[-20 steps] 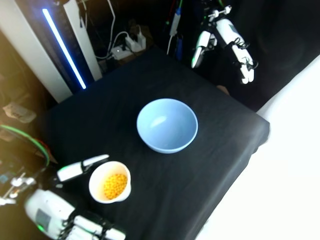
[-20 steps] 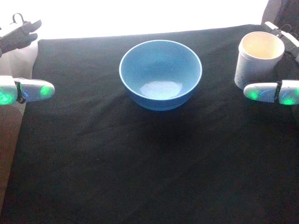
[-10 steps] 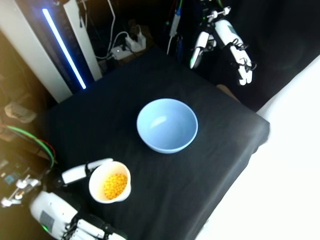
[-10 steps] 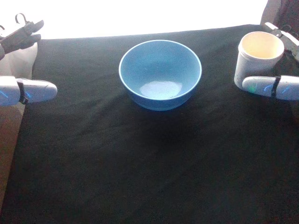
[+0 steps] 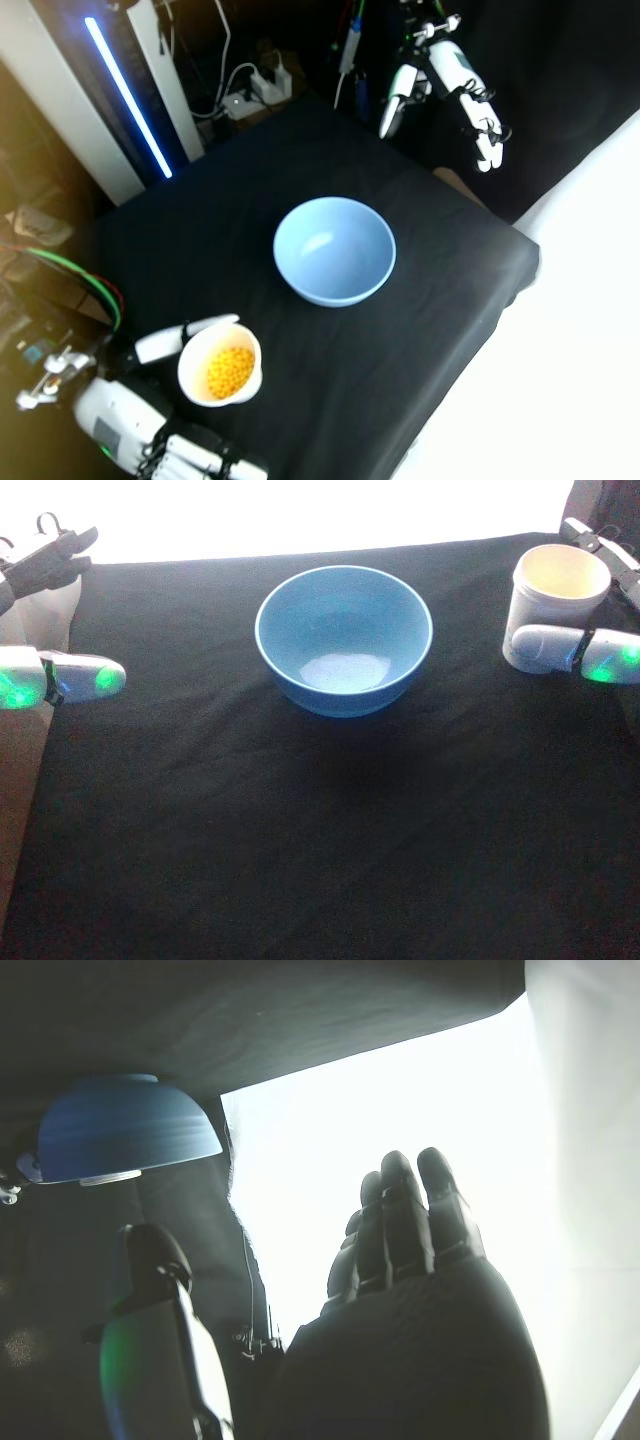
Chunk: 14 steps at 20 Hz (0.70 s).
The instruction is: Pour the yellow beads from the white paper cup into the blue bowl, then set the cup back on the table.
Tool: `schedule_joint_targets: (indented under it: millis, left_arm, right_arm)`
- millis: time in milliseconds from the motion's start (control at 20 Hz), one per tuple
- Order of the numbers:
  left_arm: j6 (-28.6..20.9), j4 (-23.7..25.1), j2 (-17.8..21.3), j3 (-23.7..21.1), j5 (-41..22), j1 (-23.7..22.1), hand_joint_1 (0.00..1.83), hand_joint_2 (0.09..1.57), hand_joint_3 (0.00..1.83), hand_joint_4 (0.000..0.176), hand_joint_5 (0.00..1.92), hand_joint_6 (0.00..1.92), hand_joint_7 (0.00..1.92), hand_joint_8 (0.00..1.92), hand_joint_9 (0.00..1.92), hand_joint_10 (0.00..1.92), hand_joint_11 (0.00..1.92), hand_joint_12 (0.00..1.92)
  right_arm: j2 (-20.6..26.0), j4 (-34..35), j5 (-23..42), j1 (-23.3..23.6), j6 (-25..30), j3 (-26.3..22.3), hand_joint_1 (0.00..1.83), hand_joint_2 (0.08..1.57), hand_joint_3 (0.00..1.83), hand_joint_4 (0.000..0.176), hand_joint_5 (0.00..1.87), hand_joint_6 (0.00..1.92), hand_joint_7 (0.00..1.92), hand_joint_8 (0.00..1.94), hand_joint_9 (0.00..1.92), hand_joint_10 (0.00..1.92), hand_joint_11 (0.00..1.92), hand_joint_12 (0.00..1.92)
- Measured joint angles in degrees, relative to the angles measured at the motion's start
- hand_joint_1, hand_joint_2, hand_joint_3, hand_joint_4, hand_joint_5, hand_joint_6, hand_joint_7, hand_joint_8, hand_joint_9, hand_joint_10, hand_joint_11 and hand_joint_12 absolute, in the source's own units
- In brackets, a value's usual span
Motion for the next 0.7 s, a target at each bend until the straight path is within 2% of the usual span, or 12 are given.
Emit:
schedule_joint_targets:
  millis: [50,100,200,250,300,350,400,450,500,550,650,700]
  left_arm:
    - [0.0,-0.02,0.0,0.0,0.07,0.0,0.6,0.91,0.01,0.022,0.0,0.0,0.21,0.0,0.28,0.0,0.01,0.37]
    - [0.0,0.0,0.0,0.0,0.11,0.0,0.61,0.91,0.0,0.033,0.0,0.0,0.22,0.0,0.28,0.0,0.0,0.37]
    - [0.0,-0.07,-0.04,0.02,0.15,0.0,0.61,0.91,0.0,0.033,0.0,0.0,0.22,0.01,0.29,0.0,0.0,0.37]
    - [0.0,0.0,-0.09,0.17,0.28,0.0,0.62,0.92,0.0,0.029,0.0,0.0,0.19,0.0,0.29,0.0,0.0,0.34]
    - [0.0,-0.15,-0.11,0.2,0.28,0.0,0.62,0.92,0.0,0.029,0.0,0.0,0.19,0.0,0.29,0.0,0.0,0.34]
    - [0.0,-0.09,-0.11,0.2,0.28,0.0,0.63,0.93,0.0,0.03,0.0,0.0,0.2,0.0,0.3,0.0,0.0,0.4]
    - [0.0,-0.13,-0.24,0.2,0.26,0.0,0.66,0.94,0.0,0.034,0.0,0.0,0.21,0.0,0.31,0.0,0.0,0.42]
    - [0.0,-0.11,-0.31,0.24,0.35,0.0,0.66,0.94,0.0,0.034,0.0,0.0,0.21,0.0,0.31,0.0,0.0,0.42]
    - [0.0,-0.02,-0.31,0.24,0.66,0.0,0.67,0.95,0.0,0.026,0.0,0.0,0.22,0.01,0.32,0.01,0.0,0.42]
    - [-0.02,-0.09,-0.37,0.28,0.68,0.0,0.68,0.96,0.01,0.024,0.0,0.0,0.22,0.0,0.31,0.0,0.0,0.42]
    - [0.0,-0.09,-0.42,0.46,0.72,0.0,0.7,0.97,0.0,0.023,0.0,0.0,0.21,0.0,0.3,0.0,0.0,0.33]
    - [0.0,-0.09,-0.42,0.48,0.72,0.0,0.71,0.97,0.0,0.025,0.0,0.0,0.22,0.0,0.31,0.0,0.0,0.37]
  right_arm:
    - [-0.15,0.31,0.13,0.0,0.0,0.0,0.73,0.67,0.02,0.128,0.1,0.01,0.0,0.0,0.0,0.0,0.0,0.0]
    - [-0.28,0.59,0.2,0.0,0.02,0.0,0.73,0.68,0.02,0.113,0.1,0.01,0.0,0.0,0.0,0.0,0.0,0.0]
    - [-0.39,0.61,0.24,0.0,0.02,0.0,0.72,0.67,0.01,0.11,0.11,0.01,0.0,0.0,0.0,0.0,0.0,0.0]
    - [-0.52,0.68,0.31,0.0,0.04,0.0,0.74,0.66,0.01,0.102,0.14,0.02,0.0,0.0,0.0,0.0,0.0,0.0]
    - [-0.61,0.68,0.28,0.0,0.02,0.0,0.74,0.66,0.01,0.102,0.14,0.02,0.0,0.0,0.0,0.0,0.0,0.0]
    - [-0.63,0.63,0.26,0.0,0.04,0.0,0.74,0.67,0.0,0.094,0.2,0.01,0.01,0.0,0.0,0.0,0.0,0.0]
    - [-0.63,0.68,0.24,0.0,0.17,0.0,0.75,0.68,0.0,0.062,0.29,0.01,0.01,0.0,0.0,0.0,0.0,0.0]
    - [-0.63,0.68,0.31,0.0,0.24,0.0,0.75,0.68,0.0,0.062,0.29,0.01,0.01,0.0,0.0,0.0,0.0,0.0]
    - [-0.63,0.68,0.52,0.0,0.33,0.0,0.76,0.67,0.0,0.038,0.35,0.01,0.0,0.0,0.0,0.0,0.0,0.0]
    - [-0.63,0.68,0.57,0.0,0.42,0.0,0.76,0.67,0.0,0.03,0.42,0.01,0.03,0.0,0.0,0.0,0.0,0.0]
    - [-0.63,0.68,0.59,0.0,0.44,0.0,0.77,0.74,0.0,0.072,0.68,0.01,0.18,0.01,0.02,0.0,0.0,0.0]
    - [-0.63,0.68,0.59,0.0,0.46,0.0,0.76,0.77,0.0,0.091,0.72,0.01,0.22,0.0,0.05,0.01,0.0,0.0]
